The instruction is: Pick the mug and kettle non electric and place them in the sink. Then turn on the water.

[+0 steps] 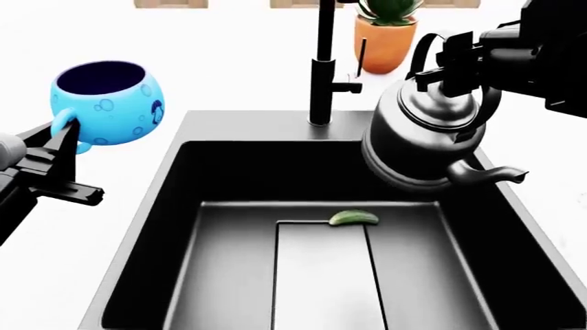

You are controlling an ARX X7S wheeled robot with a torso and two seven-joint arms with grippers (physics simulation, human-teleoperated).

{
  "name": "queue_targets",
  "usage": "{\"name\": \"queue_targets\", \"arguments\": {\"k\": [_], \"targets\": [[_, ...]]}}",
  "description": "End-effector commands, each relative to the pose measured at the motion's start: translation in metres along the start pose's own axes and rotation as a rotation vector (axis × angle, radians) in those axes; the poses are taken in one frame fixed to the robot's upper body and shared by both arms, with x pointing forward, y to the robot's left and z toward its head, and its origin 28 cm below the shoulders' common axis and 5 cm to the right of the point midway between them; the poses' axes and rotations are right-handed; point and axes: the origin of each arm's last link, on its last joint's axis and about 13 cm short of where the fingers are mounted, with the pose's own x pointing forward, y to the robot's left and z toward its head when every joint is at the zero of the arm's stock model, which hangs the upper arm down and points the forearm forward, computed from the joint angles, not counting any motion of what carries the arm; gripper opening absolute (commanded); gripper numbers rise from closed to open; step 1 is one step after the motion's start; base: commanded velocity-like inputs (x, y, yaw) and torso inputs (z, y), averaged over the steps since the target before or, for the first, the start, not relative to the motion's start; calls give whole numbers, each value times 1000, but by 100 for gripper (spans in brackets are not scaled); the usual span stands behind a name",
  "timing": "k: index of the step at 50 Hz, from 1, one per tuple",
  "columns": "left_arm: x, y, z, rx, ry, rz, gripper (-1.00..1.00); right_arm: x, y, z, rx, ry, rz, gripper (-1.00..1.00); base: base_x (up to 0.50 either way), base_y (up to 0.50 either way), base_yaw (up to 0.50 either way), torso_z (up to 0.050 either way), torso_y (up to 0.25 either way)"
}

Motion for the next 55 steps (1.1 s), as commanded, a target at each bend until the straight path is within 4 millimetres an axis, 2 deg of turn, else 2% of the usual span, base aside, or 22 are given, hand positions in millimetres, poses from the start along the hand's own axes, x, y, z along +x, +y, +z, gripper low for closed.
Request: {"name": "queue_targets", "arguments": {"k": [1,11,33,55], "targets": [[1,0,2,2,-9,2,-100,-2,-3,3,4,-21,-23,-100,285,0,0,0,0],[1,0,1,-2,-9,4,-100,-3,-2,3,5,-24,-27,-100,261,0,0,1,2],[2,0,1,-14,-10,-1,-100,0,-1,1,5,-17,-16,-100,37,0,0,0,1],[1,0,4,-20,-14,2,-100,30,9,-29,16,39,41,-100,0,0,0,0,1]]}}
